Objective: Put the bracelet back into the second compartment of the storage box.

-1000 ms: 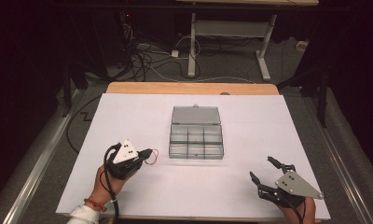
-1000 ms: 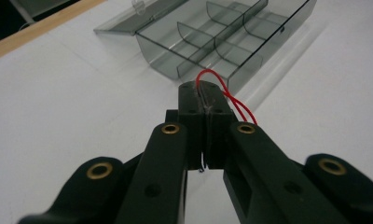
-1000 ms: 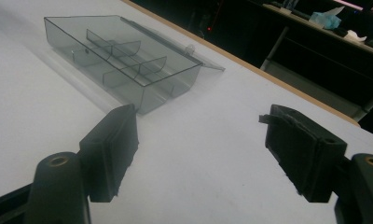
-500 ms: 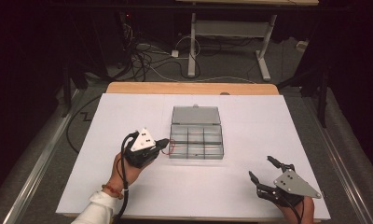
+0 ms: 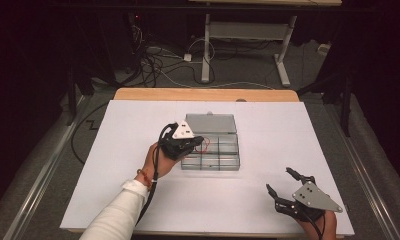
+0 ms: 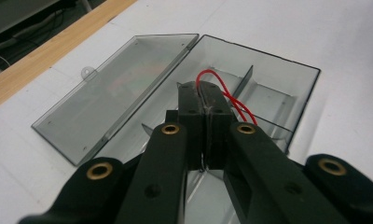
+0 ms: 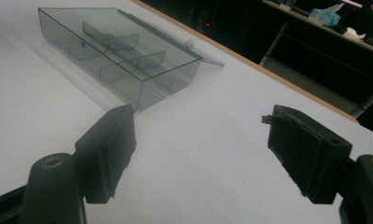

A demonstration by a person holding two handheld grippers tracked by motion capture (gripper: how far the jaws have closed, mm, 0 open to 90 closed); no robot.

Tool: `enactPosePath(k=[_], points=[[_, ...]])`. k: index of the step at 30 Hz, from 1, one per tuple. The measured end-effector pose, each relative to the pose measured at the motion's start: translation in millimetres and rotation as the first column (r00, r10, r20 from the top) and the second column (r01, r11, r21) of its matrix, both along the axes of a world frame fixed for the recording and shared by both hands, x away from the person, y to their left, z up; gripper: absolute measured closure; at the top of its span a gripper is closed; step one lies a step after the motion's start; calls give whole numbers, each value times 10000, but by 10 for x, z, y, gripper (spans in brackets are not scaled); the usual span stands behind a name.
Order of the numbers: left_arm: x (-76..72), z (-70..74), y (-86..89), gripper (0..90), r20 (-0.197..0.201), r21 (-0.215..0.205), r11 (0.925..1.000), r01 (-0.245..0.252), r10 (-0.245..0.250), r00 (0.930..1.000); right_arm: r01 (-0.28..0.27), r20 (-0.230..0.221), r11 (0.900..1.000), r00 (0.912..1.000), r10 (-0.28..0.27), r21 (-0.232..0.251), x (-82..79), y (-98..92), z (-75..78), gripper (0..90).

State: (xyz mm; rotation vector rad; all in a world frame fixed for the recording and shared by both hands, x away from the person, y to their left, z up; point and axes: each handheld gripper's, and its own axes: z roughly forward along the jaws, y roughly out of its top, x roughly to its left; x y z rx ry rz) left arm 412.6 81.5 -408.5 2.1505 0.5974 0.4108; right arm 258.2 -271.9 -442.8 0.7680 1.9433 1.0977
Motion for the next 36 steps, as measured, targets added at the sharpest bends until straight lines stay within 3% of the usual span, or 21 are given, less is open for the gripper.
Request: enactPosePath(k=[10, 14, 23, 36], points=[[248, -59, -232, 862, -470, 3, 9996, -292, 292, 9985, 10, -4, 10000, 10000, -9, 45, -11, -30, 0, 236], [311, -64, -296, 863, -561, 194, 9995, -258, 269, 9981, -22, -14, 10000, 10000, 23, 80, -14, -33, 3, 236], [396, -84, -402, 862, -706, 782, 9965, -277, 333, 9969, -133, -60, 9998, 9999, 134, 149, -21, -37, -5, 237], [454, -164, -447, 859, -931, 1095, 9930, -432, 536, 9942, -173, -66, 9998, 9998, 174, 90, -25, -31, -9, 237]])
